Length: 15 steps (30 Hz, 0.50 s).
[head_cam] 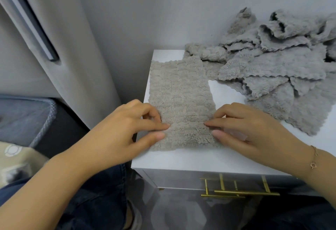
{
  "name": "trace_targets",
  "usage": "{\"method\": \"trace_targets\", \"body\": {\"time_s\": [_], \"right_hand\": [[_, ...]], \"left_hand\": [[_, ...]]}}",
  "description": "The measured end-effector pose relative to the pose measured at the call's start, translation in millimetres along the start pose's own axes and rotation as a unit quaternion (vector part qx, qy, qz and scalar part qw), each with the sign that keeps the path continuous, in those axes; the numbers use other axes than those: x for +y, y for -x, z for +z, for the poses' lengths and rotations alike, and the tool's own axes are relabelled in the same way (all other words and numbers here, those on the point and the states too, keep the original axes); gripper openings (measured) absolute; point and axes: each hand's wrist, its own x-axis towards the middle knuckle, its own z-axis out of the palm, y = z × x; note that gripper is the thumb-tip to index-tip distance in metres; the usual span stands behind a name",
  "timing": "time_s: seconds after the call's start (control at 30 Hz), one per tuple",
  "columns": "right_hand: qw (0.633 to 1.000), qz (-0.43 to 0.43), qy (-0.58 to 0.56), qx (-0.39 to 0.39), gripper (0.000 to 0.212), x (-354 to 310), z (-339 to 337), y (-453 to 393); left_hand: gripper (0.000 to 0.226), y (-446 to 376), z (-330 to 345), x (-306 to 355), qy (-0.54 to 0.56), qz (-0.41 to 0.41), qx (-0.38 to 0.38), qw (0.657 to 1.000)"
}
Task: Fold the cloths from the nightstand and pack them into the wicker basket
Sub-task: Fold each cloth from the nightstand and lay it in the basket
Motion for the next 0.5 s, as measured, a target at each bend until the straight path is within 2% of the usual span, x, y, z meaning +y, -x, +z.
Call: {"method": "trace_targets", "body": {"time_s": [0.1, 0.17, 0.5], "right_hand": [[1.000, 0.009, 0.007, -0.020, 0.049, -3.1, -2.2, 1.7], [0.999, 0.006, 0.034, -0.024, 0.054, -3.6, 0.6, 2.5], [0.998, 0.041, 0.051, 0.014, 0.042, -3.9, 11.2, 0.6]], "left_hand": [[0.058, 4.2, 0.8, 6.6, -0.026, -0.006, -0.015, 1.000], [0.063, 4.1, 5.1, 9.6, -0.056, -0.004, -0.010, 0.998], [0.038, -1.9, 18.5, 22.1, -0.097, -0.022, 0.073, 0.992]]}}
